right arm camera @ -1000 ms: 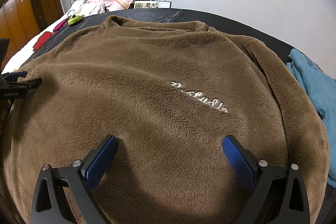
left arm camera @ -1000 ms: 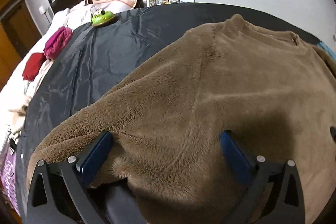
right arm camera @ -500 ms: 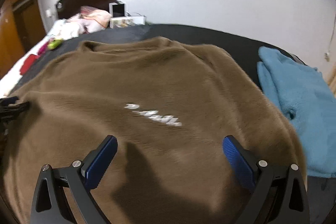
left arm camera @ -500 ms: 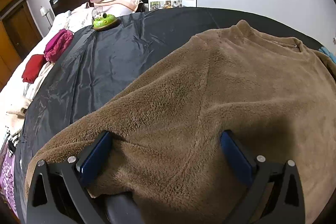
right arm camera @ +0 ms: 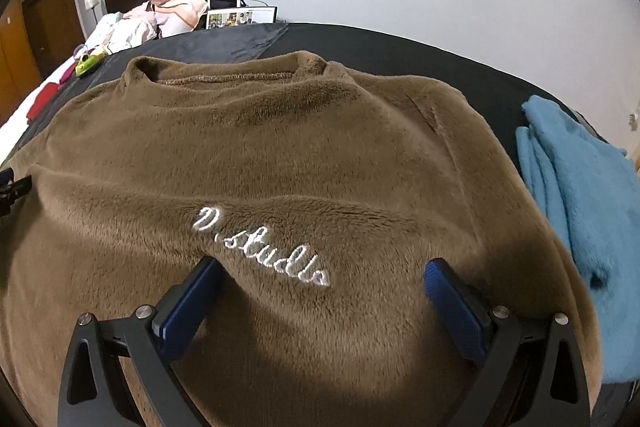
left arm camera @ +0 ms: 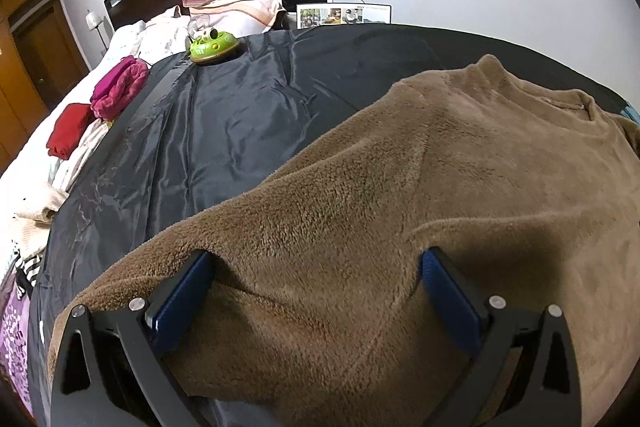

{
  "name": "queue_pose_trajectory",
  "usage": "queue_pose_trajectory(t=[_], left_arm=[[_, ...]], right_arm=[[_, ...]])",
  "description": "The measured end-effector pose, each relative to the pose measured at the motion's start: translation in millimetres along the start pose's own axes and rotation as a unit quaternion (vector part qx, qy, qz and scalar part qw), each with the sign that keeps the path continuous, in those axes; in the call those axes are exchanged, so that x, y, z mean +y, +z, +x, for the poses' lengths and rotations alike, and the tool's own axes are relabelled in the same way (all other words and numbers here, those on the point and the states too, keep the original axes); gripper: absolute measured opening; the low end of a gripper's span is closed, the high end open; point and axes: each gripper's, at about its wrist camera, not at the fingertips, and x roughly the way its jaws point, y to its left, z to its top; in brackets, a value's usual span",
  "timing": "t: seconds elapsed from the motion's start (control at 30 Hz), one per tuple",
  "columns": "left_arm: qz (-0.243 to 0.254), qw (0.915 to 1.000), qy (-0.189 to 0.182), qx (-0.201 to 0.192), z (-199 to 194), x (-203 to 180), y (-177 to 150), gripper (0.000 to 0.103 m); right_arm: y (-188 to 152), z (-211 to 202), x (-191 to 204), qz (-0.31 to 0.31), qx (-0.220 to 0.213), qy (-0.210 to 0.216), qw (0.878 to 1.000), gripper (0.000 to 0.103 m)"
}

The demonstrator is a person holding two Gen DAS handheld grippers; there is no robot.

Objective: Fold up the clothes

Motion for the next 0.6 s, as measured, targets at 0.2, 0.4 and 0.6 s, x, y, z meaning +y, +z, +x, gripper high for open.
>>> queue_pose_trajectory(t=[0.2,0.4,0.6], left_arm=[[-0.007,1.0000,0.003,0.001,5.6,5.7,5.5,0.103],[-0.010,0.9999,0.006,0.002,8.8,8.6,9.1,0.103],[-0.016,0.9998,0.010,0.002,13.6,13.0,15.4,0.103]], right_arm=[[11.4,8.5,0.2,0.000,0.000,0.005,1.000,0.102],[22.4,20.4,1.9,-0.005,0.000,0.012,1.000,0.103],[35.4,30.4,2.6,-0.014,-0.001,0.019,1.000,0.103]])
